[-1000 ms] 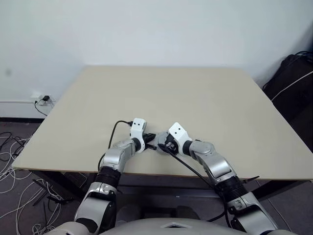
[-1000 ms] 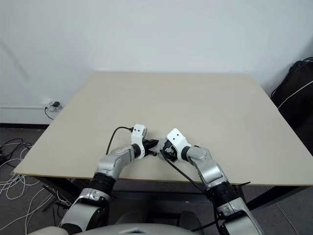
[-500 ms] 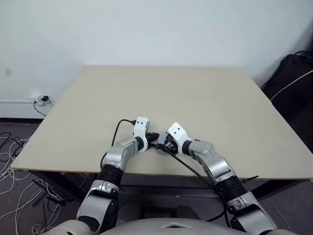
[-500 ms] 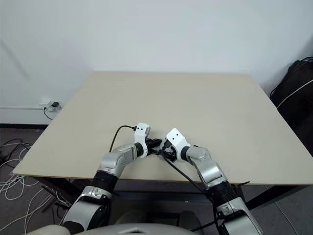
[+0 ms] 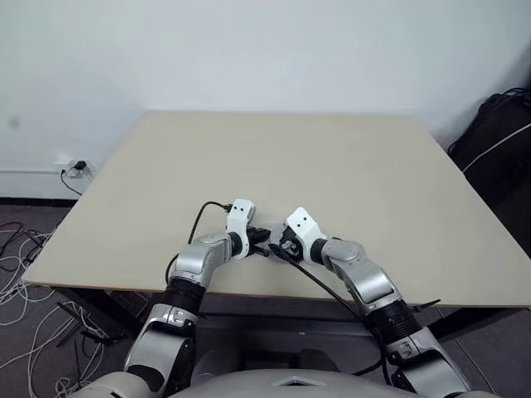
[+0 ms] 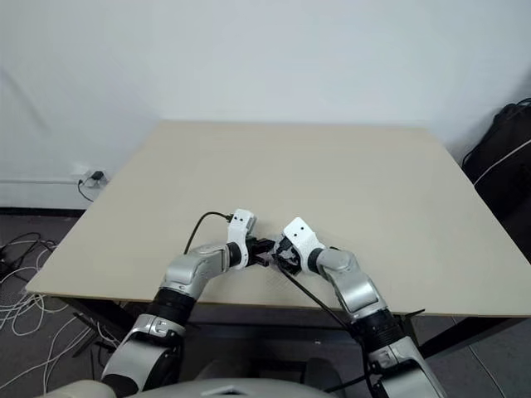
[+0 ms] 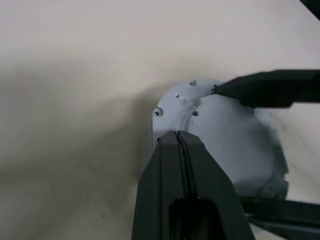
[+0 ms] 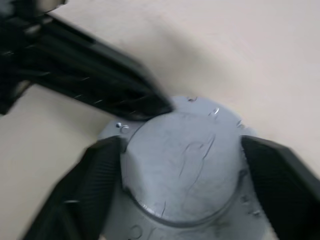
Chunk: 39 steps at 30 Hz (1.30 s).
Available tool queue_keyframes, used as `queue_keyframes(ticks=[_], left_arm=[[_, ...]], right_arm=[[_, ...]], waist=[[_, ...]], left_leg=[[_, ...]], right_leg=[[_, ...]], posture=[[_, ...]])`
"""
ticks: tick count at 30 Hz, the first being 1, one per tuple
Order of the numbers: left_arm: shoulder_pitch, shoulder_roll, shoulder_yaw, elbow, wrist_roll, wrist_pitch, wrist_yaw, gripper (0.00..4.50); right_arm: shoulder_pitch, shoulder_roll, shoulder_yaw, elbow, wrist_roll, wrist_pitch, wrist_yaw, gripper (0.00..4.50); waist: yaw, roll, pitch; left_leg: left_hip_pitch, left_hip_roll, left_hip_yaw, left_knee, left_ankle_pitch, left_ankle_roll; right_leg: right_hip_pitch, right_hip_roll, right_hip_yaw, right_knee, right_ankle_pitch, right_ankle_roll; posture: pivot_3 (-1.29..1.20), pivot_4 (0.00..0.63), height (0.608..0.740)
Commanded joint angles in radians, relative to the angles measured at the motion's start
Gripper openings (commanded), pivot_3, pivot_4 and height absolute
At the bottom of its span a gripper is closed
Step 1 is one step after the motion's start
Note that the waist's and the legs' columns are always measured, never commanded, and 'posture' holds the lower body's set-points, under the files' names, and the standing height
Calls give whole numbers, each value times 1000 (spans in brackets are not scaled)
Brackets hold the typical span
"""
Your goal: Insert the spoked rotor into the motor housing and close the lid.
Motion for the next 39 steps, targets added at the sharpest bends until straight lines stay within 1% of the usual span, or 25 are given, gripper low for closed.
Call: queue_keyframes(ticks=[1,7,10,11,13,15,18,23,24,29,31,39], left_arm=[[11,-18,-46,-26,-6,24,-23,0],[22,-20,-52,-35,-6,26,-25,0],[28,-20,-56,-42,-6,29,-25,0],[29,-19,-56,-44,-7,30,-25,0],[31,-18,-58,-46,-5,29,-23,0],[32,-17,-58,-47,-5,28,-21,0],[35,-18,-62,-51,-5,26,-23,0],[34,-20,-64,-41,2,14,-17,0],[34,-20,-63,-39,2,14,-17,0],[31,-20,-64,-33,2,12,-21,0],[29,-20,-64,-32,2,11,-21,0],[36,-14,-64,-43,2,12,-21,0]], right_arm=[[47,-29,-10,4,-17,57,-17,4465],[121,-74,-44,-94,2,93,-9,4465],[170,-106,-68,-175,34,119,13,4465],[190,-113,-85,-210,58,126,27,4465],[242,-107,-151,-311,176,159,83,4465],[275,-100,-195,-374,251,181,113,4465],[307,-40,-292,-422,354,196,87,4465],[281,96,-437,-373,457,262,-52,4465],[277,115,-449,-360,467,274,-75,4465],[241,180,-470,-284,477,324,-176,4465],[219,204,-487,-240,489,348,-210,4465],[178,250,-501,-173,541,396,-237,4465]], waist=[[3,0,0],[8,0,0],[10,-1,0],[11,-1,0],[14,-2,1],[14,-4,3],[13,-4,4],[15,-7,6],[15,-7,6],[16,-6,5],[15,-5,5],[12,-5,5]], left_leg=[[0,0,0,0,0,0],[-1,-2,-1,0,-1,1],[-1,-3,-1,0,-1,3],[-1,-3,-1,0,-2,3],[-2,-4,-1,0,-2,3],[-4,-4,-3,0,-2,4],[-6,-4,-3,0,-2,4],[-5,-5,-3,0,-3,4],[-5,-5,-3,0,-3,4],[-5,-6,-3,-1,-3,4],[-5,-7,-3,-1,-3,4],[-5,-8,-3,-2,-3,5]], right_leg=[[0,0,0,0,0,0],[0,-1,0,-1,-2,2],[0,-2,0,-1,-3,2],[0,-3,0,-1,-3,2],[0,-5,0,-1,-4,3],[-1,-5,0,-1,-5,6],[-3,-5,0,-1,-5,6],[-2,-6,0,-1,-5,7],[-2,-6,0,-1,-5,7],[-3,-7,0,-1,-4,5],[-4,-7,0,-1,-2,2],[-4,-5,0,-1,-2,1]], posture=[[0,0,740],[0,0,740],[0,0,740],[0,0,740],[0,0,740],[0,0,740],[0,0,740],[0,0,740],[0,0,740],[0,0,740],[0,0,740],[0,0,740]])
